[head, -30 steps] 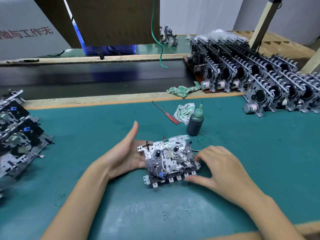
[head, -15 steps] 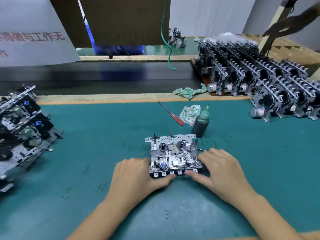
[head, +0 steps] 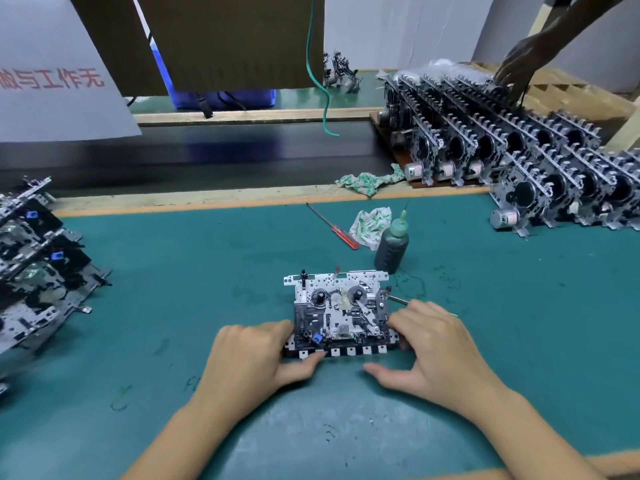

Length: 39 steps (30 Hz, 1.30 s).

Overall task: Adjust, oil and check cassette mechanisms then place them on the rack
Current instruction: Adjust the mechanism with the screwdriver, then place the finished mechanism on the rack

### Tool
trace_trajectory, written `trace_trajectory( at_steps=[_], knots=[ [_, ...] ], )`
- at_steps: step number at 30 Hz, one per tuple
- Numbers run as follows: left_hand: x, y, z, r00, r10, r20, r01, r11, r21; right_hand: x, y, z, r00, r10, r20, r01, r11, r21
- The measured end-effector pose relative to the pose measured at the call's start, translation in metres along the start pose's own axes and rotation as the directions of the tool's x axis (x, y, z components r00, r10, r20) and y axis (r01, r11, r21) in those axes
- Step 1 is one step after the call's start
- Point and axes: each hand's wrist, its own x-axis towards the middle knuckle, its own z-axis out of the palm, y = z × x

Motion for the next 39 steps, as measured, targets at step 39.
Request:
trace_trajectory(
  at_steps=[39],
  knots=[
    [0.001,0.012,-0.011,0.944,-0.325,0.058,0.304,0.790,-0.533,0.009,-0.009,-0.026,0.938,0.272,0.215,-0.346,0.779,0.522]
  ],
)
